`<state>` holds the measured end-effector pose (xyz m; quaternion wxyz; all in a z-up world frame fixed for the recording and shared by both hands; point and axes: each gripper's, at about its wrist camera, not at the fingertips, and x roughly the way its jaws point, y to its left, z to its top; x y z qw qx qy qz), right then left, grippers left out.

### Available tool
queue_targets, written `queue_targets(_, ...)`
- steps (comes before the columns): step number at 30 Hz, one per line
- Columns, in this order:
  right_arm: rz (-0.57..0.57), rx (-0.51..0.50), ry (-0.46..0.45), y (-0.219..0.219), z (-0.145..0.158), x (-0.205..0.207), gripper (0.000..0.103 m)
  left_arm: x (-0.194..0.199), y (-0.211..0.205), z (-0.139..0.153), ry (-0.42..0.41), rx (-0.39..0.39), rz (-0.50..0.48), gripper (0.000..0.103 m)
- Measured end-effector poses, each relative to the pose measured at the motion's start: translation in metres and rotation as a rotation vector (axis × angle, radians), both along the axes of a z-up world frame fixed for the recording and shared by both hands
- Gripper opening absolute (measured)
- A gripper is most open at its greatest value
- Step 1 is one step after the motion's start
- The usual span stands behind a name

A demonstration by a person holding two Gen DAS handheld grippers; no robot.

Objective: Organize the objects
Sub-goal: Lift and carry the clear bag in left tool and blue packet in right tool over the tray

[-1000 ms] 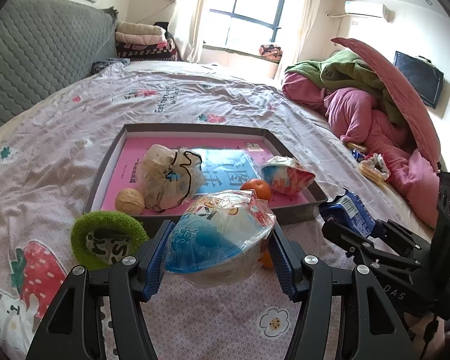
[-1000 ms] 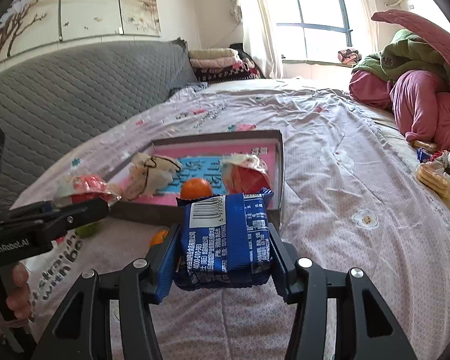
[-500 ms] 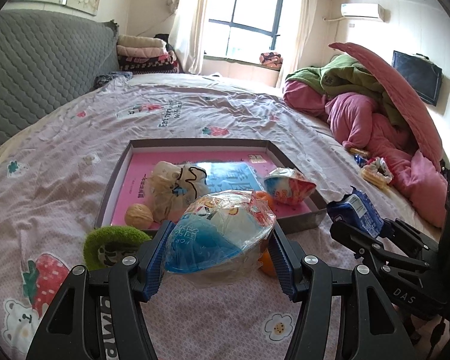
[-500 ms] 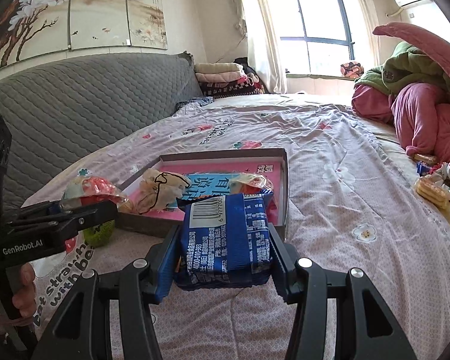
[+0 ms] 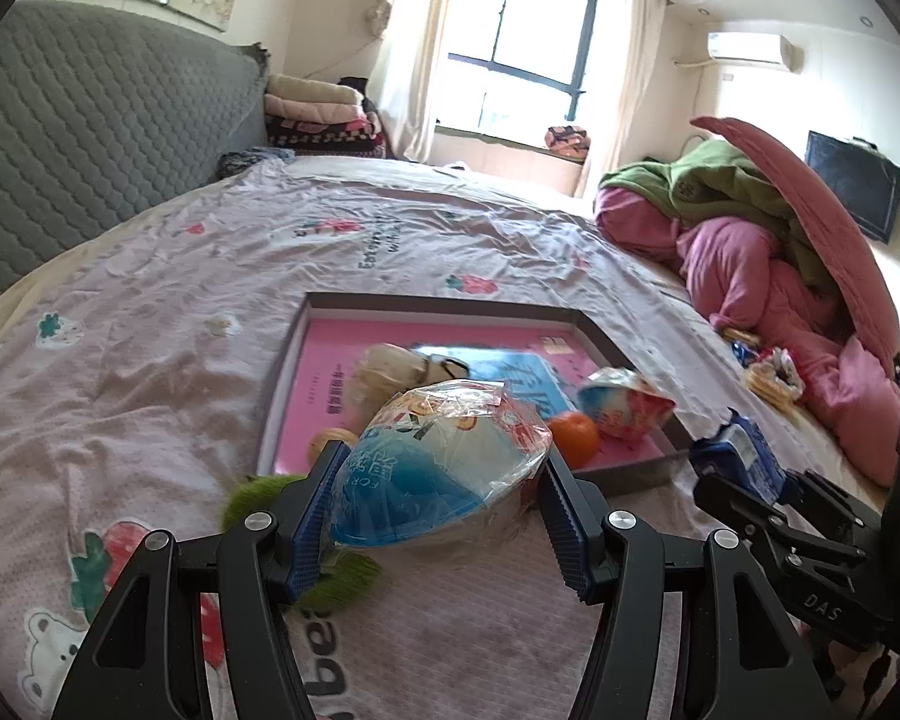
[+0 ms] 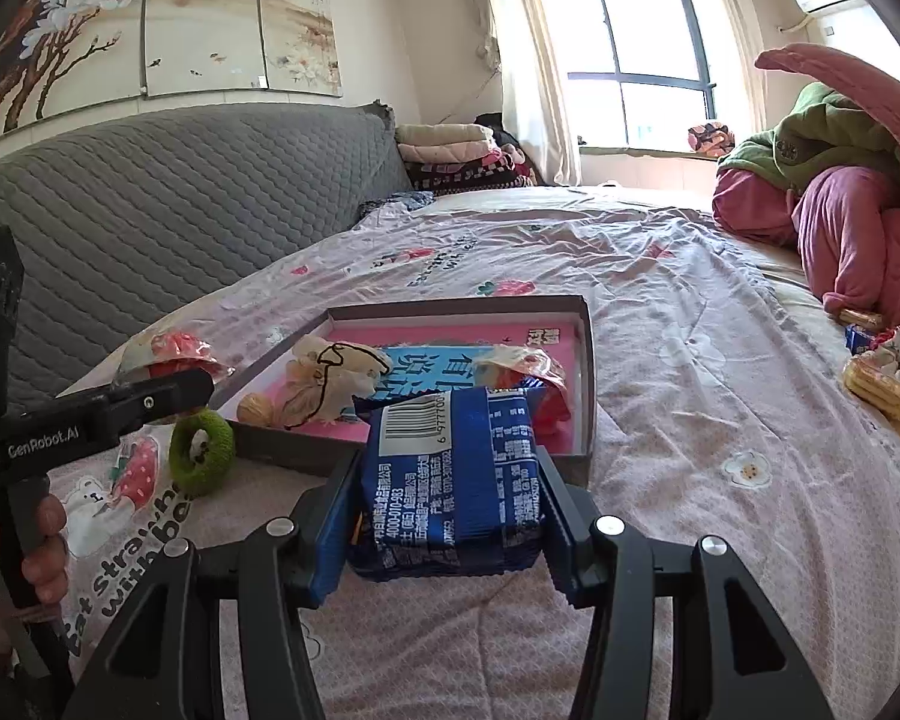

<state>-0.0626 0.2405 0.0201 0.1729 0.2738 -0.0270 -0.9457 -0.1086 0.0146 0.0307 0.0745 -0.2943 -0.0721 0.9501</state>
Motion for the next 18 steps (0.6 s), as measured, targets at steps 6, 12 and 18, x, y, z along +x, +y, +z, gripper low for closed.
queue_targets(6, 0.015, 0.001, -0.003, -0.009, 0.003, -0.01, 0.054, -0.007, -0.014, 0.0, 0.011, 0.0, 0.025, 0.063)
queue_targets(12, 0.03, -0.01, 0.043, -0.018, 0.019, -0.022, 0.054, -0.016, -0.019, 0.003, 0.019, -0.011, 0.04, 0.063)
queue_targets(18, 0.05, -0.006, 0.074, -0.024, 0.029, -0.033, 0.054, -0.03, -0.024, 0.011, 0.026, -0.013, 0.049, 0.063)
